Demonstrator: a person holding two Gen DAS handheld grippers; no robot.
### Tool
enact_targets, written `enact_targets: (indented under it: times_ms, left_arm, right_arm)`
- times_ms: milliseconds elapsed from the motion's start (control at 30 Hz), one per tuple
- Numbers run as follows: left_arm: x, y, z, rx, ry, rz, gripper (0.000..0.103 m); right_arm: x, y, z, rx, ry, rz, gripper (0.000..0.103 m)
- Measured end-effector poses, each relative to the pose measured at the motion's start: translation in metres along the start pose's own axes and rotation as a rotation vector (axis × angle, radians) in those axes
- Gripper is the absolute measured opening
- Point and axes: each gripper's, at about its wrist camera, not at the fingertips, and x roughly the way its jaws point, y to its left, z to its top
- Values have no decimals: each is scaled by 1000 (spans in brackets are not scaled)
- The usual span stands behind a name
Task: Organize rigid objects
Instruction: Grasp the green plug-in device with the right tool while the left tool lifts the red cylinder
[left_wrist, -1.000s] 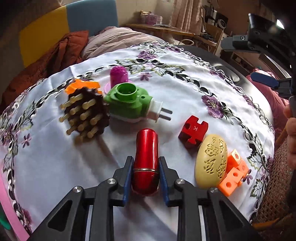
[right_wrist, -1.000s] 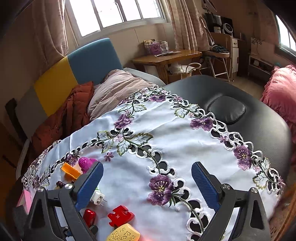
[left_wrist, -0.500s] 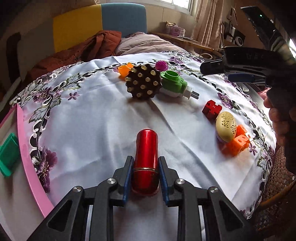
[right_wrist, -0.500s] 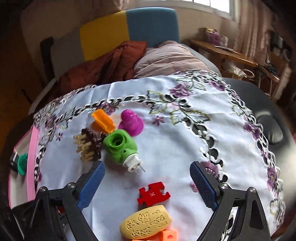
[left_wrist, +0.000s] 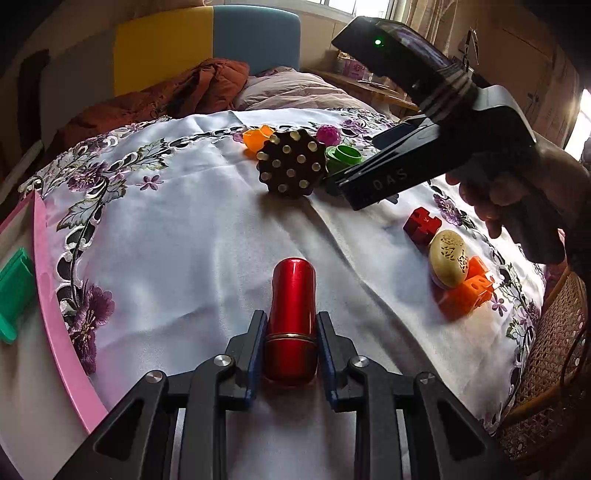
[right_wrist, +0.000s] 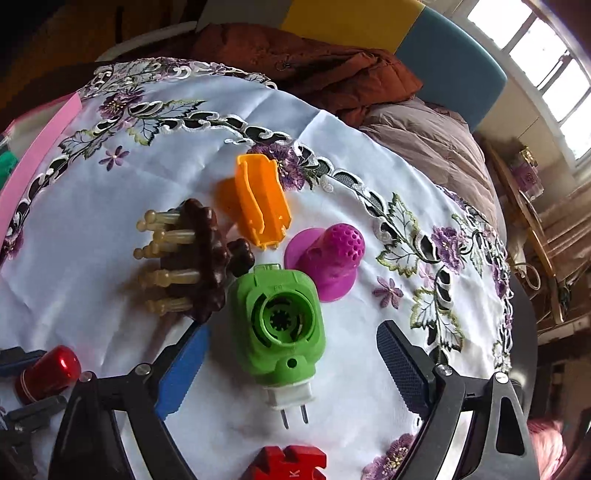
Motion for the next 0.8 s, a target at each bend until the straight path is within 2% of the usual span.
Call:
enact_targets:
  times_ms: [33,67,133,267,433,600,800]
  left_arm:
    - [0,0,-1,1,-1,2,26]
    - [0,0,-1,2,-3,4,26]
    - [-1,0,-1,2,-6,3,26]
    - [-1,-1,-3,4,-15,5,26]
    - [-2,0,-2,-9,-7,-1,26]
    - [-10,2,-5,-21,4,16,26]
    - [-33,9,-9,-62,-25,18,26]
  right_arm:
    - [4,0,0,17,11,23,54]
    - [8,0,-1,38,26,33,53]
    - [5,2,-6,82,16,37,53]
    - [-8,3,-26,208,32,116,53]
    - [-10,23,-43,236,58,198,53]
    - [-7,29,-43,234,25,185,52]
    - [-6,38,-42,178,-7,147,52]
